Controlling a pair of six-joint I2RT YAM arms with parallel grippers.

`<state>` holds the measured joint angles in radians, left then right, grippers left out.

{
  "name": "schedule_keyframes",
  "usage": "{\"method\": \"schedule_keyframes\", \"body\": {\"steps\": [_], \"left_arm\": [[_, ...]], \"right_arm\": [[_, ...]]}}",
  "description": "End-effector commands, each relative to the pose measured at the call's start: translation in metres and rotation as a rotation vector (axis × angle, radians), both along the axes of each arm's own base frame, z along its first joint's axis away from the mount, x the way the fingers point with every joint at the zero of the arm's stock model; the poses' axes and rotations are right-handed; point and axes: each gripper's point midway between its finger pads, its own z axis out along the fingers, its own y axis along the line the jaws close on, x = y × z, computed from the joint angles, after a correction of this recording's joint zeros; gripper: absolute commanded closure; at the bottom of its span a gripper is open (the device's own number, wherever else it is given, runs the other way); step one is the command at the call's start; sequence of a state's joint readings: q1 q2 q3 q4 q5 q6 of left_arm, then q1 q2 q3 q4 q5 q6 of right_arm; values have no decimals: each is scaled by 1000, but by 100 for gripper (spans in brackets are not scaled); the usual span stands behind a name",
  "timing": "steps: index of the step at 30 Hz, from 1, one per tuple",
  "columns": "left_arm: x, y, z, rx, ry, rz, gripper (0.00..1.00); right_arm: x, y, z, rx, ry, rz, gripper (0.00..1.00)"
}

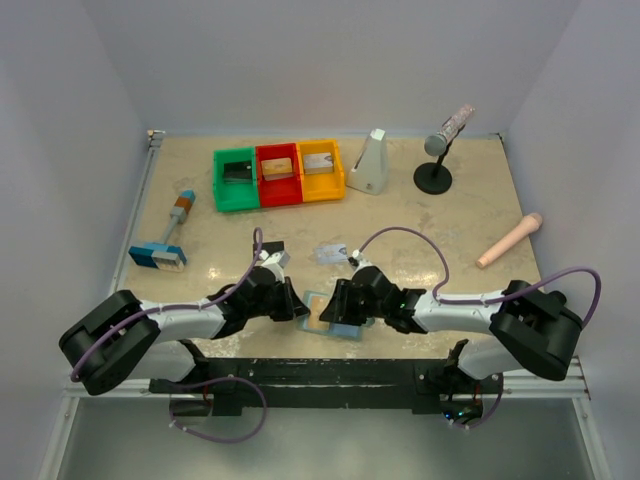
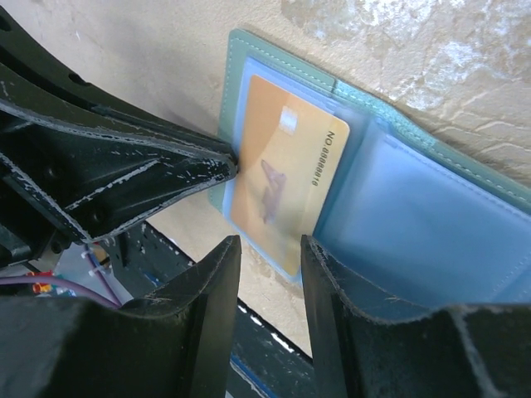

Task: Take the credit cards out of the card holder
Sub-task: Remove the credit card from the card holder.

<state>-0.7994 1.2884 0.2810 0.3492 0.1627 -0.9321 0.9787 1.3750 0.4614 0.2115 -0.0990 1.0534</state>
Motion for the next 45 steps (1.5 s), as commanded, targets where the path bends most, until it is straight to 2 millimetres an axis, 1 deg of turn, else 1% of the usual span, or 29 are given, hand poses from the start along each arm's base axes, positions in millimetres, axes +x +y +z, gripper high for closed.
{"method": "schedule_keyframes", "body": {"steps": [1, 9, 20, 29, 36, 45], "left_arm": [[1, 5, -5, 8, -3, 22, 100], [0, 6, -7, 10, 2, 24, 100], [-4, 9, -14, 19, 16, 23, 100], [-5, 8, -16, 17, 23, 21, 100], [-7, 8, -18, 15, 27, 15, 100], [-10, 6, -19, -5, 38, 5, 100]], "right_arm": [[5, -4, -2, 4, -13, -33, 60], [4, -8, -4, 3, -14, -40, 60], [8, 1, 8, 58, -42, -32, 60], [9, 1, 10, 73, -47, -37, 60], [11, 3, 18, 156, -79, -50, 60], [12, 8, 24, 197, -96, -30, 60]]}}
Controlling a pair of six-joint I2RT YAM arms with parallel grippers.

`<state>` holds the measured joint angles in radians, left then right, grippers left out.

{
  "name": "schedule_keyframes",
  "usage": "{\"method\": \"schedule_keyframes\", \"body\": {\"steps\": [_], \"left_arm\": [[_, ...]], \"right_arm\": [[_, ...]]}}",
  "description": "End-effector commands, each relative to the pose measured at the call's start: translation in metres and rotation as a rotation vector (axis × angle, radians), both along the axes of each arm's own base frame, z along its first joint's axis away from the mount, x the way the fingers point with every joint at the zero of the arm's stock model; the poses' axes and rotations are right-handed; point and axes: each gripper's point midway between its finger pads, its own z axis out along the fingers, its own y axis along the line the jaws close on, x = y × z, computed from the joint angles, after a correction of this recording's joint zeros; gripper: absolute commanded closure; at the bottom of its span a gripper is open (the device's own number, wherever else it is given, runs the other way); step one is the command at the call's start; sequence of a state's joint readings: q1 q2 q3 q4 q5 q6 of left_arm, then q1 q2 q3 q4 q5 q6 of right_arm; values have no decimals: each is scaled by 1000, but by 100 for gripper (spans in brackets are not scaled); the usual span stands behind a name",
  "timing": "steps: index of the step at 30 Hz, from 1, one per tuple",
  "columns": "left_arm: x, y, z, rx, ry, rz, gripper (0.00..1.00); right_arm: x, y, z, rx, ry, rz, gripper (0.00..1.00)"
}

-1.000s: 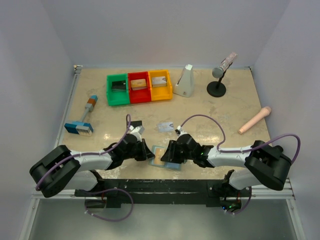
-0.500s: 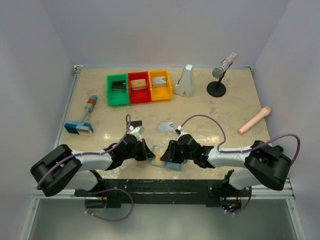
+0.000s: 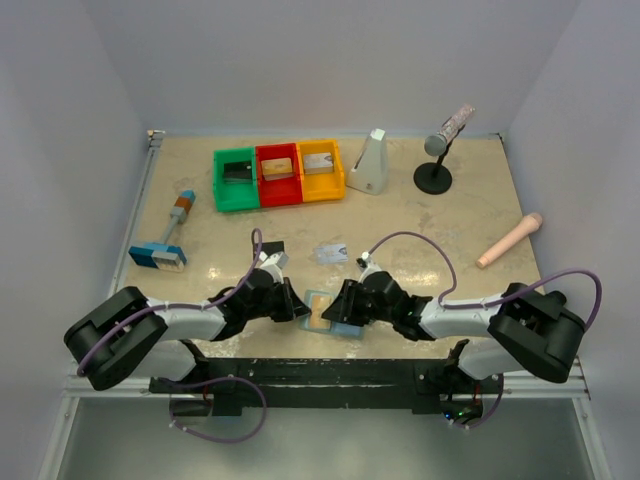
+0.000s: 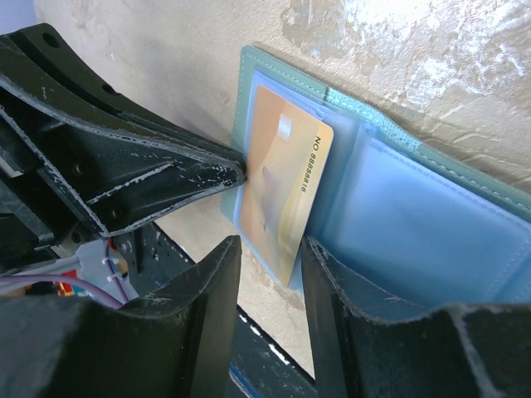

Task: Take the credit cards out of the card holder
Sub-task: Remove the credit card from the card holder.

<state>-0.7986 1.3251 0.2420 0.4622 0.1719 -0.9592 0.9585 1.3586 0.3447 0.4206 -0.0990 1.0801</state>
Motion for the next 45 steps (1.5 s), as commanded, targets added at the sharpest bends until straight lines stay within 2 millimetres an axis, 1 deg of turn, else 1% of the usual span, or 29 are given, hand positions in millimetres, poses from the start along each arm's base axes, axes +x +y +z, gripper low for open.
{"method": "schedule_keyframes", "body": {"steps": [1, 9, 14, 17, 22, 29, 34, 40, 45], "left_arm": [[-9, 8, -15, 32, 40, -4, 100], [-13, 6, -18, 18, 55, -19, 100], [-13, 5, -19, 13, 58, -21, 100], [-14, 6, -19, 12, 60, -21, 100], [-15, 4, -19, 7, 60, -28, 100], [-17, 4, -21, -6, 71, -31, 100], [-19, 1, -20, -23, 76, -42, 100], [-18, 1, -19, -26, 72, -40, 100], [-17, 2, -19, -15, 70, -33, 100]], "right_arm": [[8, 13, 24, 102, -55, 4, 60], [9, 17, 28, 157, -59, 9, 60], [7, 15, 15, 115, -20, 9, 60], [7, 13, 12, 113, -15, 2, 60], [8, 17, 16, 139, -18, 13, 60], [7, 28, 31, 255, -51, 43, 61], [5, 34, 32, 263, -42, 81, 61], [5, 33, 32, 245, -40, 83, 61], [5, 26, 31, 214, -47, 71, 62]]}}
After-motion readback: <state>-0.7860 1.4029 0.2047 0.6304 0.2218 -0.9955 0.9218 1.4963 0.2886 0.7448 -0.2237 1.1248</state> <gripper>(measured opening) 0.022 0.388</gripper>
